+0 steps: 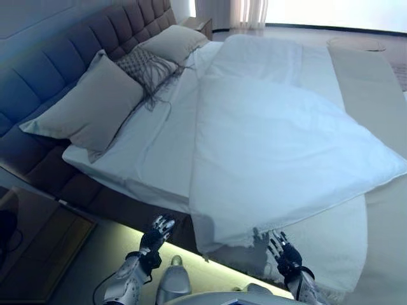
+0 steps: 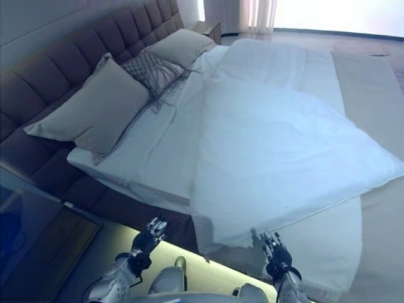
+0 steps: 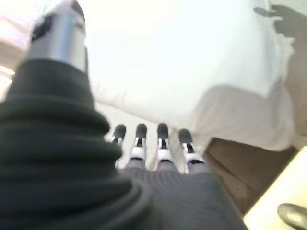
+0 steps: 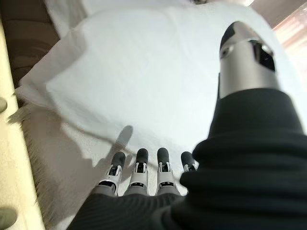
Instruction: Make the bed neatly
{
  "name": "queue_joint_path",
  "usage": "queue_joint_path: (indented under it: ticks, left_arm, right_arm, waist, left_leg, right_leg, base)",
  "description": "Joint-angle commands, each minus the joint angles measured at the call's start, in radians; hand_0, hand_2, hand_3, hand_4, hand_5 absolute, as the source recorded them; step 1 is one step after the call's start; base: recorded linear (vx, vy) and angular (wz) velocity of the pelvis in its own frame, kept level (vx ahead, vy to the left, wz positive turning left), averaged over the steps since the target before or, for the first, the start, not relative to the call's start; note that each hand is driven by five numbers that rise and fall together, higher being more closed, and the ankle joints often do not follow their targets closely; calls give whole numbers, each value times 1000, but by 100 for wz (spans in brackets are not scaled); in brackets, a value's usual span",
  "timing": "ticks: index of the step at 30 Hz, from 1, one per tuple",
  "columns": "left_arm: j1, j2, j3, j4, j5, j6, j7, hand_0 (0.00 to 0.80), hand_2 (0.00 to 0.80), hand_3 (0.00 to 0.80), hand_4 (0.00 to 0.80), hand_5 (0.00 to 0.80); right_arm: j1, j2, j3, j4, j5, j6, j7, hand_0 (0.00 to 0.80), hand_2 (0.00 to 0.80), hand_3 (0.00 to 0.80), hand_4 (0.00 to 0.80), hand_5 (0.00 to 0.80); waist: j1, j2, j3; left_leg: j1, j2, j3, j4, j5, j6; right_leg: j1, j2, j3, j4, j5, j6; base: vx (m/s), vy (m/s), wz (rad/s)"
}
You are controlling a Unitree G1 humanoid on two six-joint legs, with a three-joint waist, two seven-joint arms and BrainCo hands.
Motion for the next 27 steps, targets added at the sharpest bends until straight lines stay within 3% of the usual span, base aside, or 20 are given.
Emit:
queue_joint_path:
  ticks: [1, 4, 6, 7, 9, 11, 14, 21, 25, 27]
  left_arm:
    - [28, 2, 83, -98, 31, -8, -44, 0, 0, 0, 0, 0]
    - [24, 6, 82, -96, 26, -3, -61, 0, 0, 0, 0, 0]
    - [19, 14, 74, -99, 28, -8, -65, 0, 0, 0, 0, 0]
    - [12, 24, 68, -99, 36, -25, -52, 0, 0, 0, 0, 0]
    - [17, 41, 83, -135, 42, -31, -56, 0, 0, 0, 0, 0]
    - [25, 62, 92, -159, 42, -34, -49, 0, 0, 0, 0, 0]
    - [7, 79, 86, -144, 18, -56, -10, 0, 0, 0, 0, 0]
    - [-53, 85, 79, -89, 2, -57, 34, 0, 0, 0, 0, 0]
    - [-48, 83, 102, -84, -19, -68, 64, 0, 0, 0, 0, 0]
    - [-40, 71, 109, -75, -43, -61, 60, 0, 0, 0, 0, 0]
  right_arm:
    - [15, 28, -35, -83, -20, 0, 3, 0, 0, 0, 0, 0]
    - [22, 36, -41, -86, -31, -8, -8, 0, 0, 0, 0, 0]
    - [19, 31, -21, -84, -15, -25, -25, 0, 0, 0, 0, 0]
    - [22, 58, -30, -89, -28, -21, -31, 0, 0, 0, 0, 0]
    - [40, 87, -34, -107, -50, -28, -3, 0, 0, 0, 0, 0]
    - [49, 102, -28, -113, -65, -49, 5, 0, 0, 0, 0, 0]
    - [28, 121, -18, -98, -78, -52, 15, 0, 0, 0, 0, 0]
    - [-42, 120, -13, -13, -50, -63, 42, 0, 0, 0, 0, 0]
    - [-71, 101, 14, -6, -44, -30, 67, 0, 0, 0, 0, 0]
    - [-73, 81, 16, -7, -49, -11, 64, 0, 0, 0, 0, 0]
  waist:
    - [8, -10, -6]
    - [-4, -17, -6]
    - [-6, -17, -8]
    - [1, -32, -7]
    - [17, -54, -5]
    - [29, -60, -14]
    - [44, -66, -35]
    - [78, -86, -67]
    - [103, -100, -45]
    - [102, -91, -35]
  left_leg:
    - [30, 20, -17, -137, 116, -105]
    - [44, -18, 3, -84, 12, -74]
    - [33, -38, 1, -48, -27, -54]
    - [10, -71, -18, 18, -46, -37]
    - [-12, -101, -12, 65, -76, 11]
    - [0, -125, -16, 51, -88, 45]
    - [21, -148, -19, 13, -89, 63]
    - [-19, -152, -26, 24, -102, 62]
    - [-69, -98, -26, 41, -69, 8]
    - [-85, -58, -25, 9, -17, -29]
  right_leg:
    - [135, -48, -48, -184, 151, 101]
    - [134, -103, -46, -161, 152, 121]
    - [115, -142, -29, -118, 139, 132]
    - [123, -178, -12, -104, 156, 160]
    - [125, -223, 4, -65, 206, 173]
    - [111, -243, 24, -26, 246, 177]
    - [105, -254, 28, -41, 285, 186]
    - [134, -228, 6, -128, 259, 182]
    - [157, -156, -30, -216, 203, 168]
    - [168, -115, -37, -241, 194, 155]
  base:
    - [365, 236, -9]
    - [303, 275, -4]
    - [253, 268, 2]
    - [239, 152, 3]
    - [233, 115, 6]
    - [183, 132, -1]
    - [116, 86, 3]
    - [-37, -59, 7]
    - [-129, -231, -10]
    - [-94, -104, -19]
